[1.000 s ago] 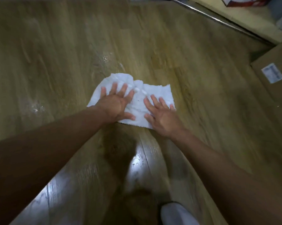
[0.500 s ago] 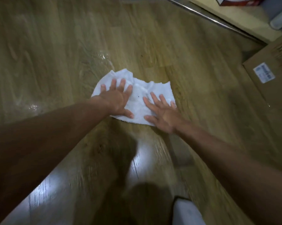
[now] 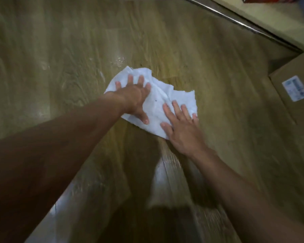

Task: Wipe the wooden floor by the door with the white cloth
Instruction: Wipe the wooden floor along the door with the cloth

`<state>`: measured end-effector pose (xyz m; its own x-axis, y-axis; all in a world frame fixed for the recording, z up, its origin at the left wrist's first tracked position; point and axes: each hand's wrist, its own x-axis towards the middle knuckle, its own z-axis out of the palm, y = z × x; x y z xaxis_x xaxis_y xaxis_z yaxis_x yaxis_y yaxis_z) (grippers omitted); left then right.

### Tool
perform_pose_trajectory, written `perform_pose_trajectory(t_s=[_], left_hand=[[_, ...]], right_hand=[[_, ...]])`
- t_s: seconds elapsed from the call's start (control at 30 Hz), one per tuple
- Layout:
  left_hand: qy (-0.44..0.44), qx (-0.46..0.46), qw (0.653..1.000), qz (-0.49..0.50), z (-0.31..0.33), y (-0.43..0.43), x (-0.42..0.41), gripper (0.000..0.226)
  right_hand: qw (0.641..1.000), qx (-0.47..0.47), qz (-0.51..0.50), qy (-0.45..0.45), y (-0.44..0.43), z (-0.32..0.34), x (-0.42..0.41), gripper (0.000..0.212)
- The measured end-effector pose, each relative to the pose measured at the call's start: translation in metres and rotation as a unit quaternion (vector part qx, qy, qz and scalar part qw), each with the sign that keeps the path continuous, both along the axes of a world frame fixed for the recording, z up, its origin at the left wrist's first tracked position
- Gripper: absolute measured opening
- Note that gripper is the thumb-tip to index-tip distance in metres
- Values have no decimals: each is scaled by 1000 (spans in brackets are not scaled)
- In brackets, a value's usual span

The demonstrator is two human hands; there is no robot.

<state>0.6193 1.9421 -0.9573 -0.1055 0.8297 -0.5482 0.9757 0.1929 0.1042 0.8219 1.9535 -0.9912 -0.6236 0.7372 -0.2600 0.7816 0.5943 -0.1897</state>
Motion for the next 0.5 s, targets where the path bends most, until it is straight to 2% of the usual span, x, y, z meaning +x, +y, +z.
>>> perform_pose_trajectory(t_s=[0.1, 0.17, 0.27, 0.33, 0.43, 0.5], left_hand=[[1, 33, 996, -84, -9, -5, 49, 107], [2, 48, 993, -105, -12, 3, 66, 98], [-28, 44, 998, -32, -5, 25, 43, 116], [-7, 16, 1000, -1, -2, 37, 30, 128], [17, 4, 999, -36, 1, 36, 52, 129], [5, 18, 998, -67, 0, 28, 85, 126]], right_hand=[[998, -18, -52, -11, 26, 5, 36, 57], [994, -44, -94, -23, 41, 7, 31, 56], [991, -73, -108, -31, 47, 9, 8, 57], [995, -50, -80, -18, 43, 9, 16, 58], [999, -35, -32, 1, 36, 12, 57, 56], [996, -71, -54, 1, 38, 17, 88, 54]])
